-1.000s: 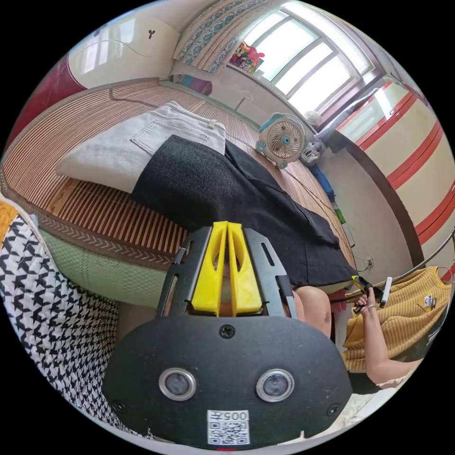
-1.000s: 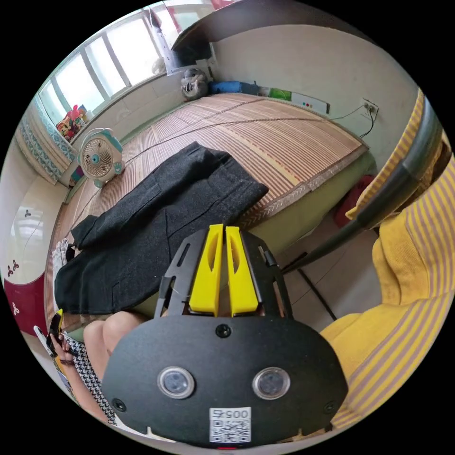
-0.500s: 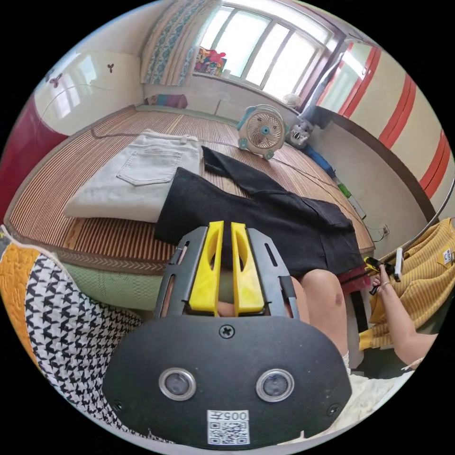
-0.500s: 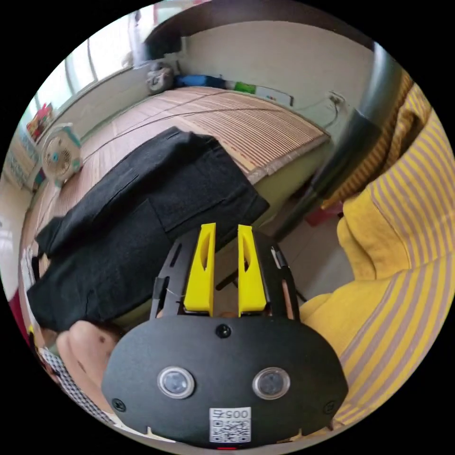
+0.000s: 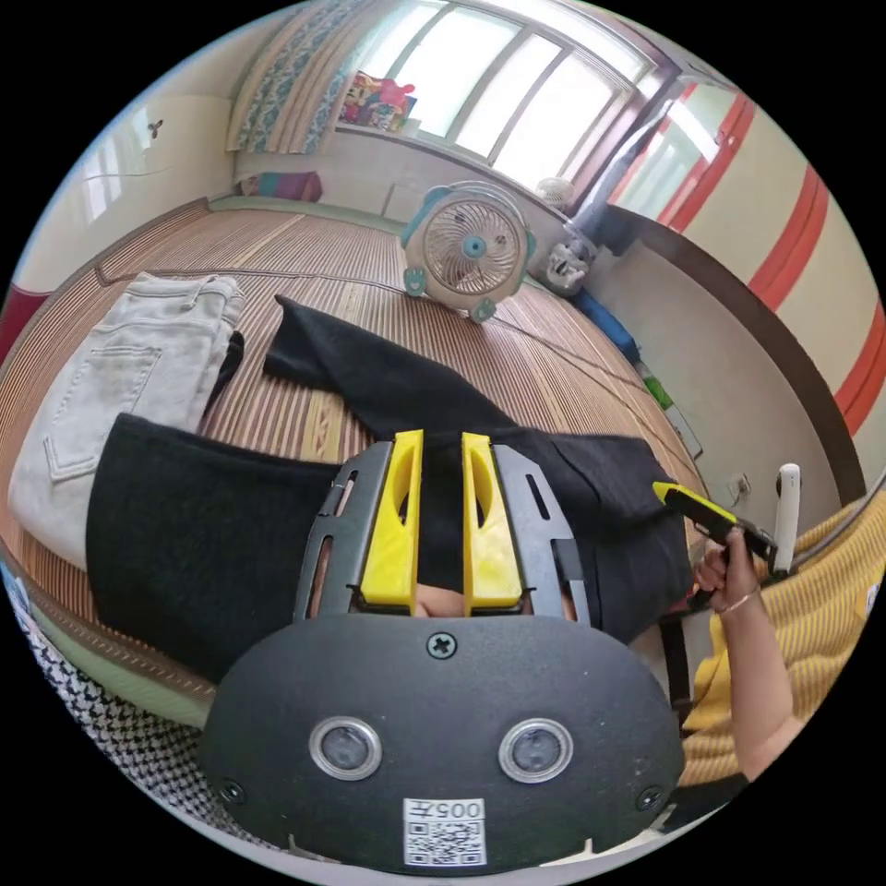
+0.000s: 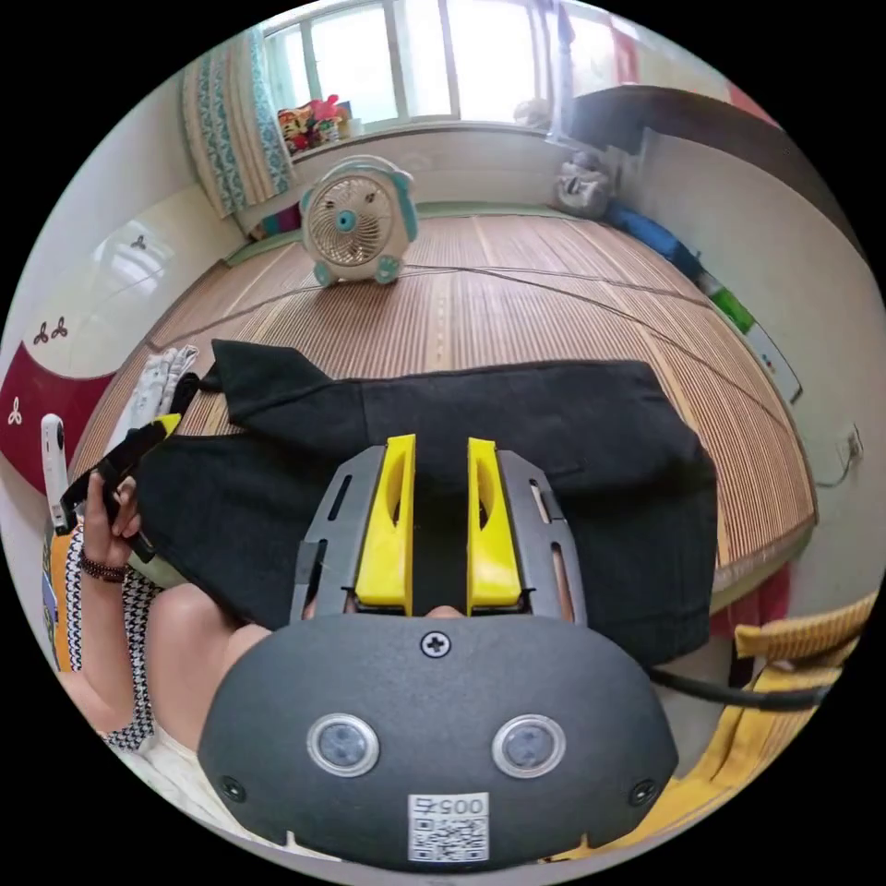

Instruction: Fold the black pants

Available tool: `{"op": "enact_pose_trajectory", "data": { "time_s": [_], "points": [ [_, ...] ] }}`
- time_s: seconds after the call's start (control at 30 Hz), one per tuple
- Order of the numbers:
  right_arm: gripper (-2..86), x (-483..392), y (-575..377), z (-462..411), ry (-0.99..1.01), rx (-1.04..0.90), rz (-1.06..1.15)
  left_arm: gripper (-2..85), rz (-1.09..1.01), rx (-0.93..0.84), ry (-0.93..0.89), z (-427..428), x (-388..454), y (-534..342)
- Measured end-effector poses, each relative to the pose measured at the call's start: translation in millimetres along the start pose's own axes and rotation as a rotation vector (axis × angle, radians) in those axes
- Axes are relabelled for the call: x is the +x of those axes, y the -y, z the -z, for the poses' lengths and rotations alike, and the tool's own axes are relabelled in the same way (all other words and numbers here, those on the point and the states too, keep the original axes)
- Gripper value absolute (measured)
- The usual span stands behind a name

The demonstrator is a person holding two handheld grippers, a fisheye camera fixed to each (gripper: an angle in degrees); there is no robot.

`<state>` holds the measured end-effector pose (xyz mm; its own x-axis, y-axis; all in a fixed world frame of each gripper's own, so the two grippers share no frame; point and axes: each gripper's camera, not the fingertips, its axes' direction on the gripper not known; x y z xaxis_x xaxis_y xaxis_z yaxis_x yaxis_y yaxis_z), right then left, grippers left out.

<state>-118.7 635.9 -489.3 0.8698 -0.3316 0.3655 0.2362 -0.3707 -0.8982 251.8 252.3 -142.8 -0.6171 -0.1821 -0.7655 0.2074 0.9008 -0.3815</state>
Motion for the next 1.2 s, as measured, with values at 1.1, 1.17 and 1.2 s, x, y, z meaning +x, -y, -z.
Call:
{"op": "enact_pose_trajectory", "data": {
  "time_s": [1.1, 1.17, 1.2],
  "points": [
    [-0.5, 29.8, 131.4, -211.9, -0.476, 0.057, -0.159, 7.4, 0.070, -0.081, 0.019, -126.4, -27.3, 60.4],
    [-0.5, 39.3, 130.6, -215.2, -0.519, 0.041, -0.223, 7.7, 0.075, -0.082, 0.024, -129.0, -29.4, 63.1],
    [-0.4, 37.5, 126.8, -215.7, -0.567, 0.043, -0.252, 7.9, 0.086, -0.076, 0.026, -129.4, -31.7, 64.7]
  ]
}}
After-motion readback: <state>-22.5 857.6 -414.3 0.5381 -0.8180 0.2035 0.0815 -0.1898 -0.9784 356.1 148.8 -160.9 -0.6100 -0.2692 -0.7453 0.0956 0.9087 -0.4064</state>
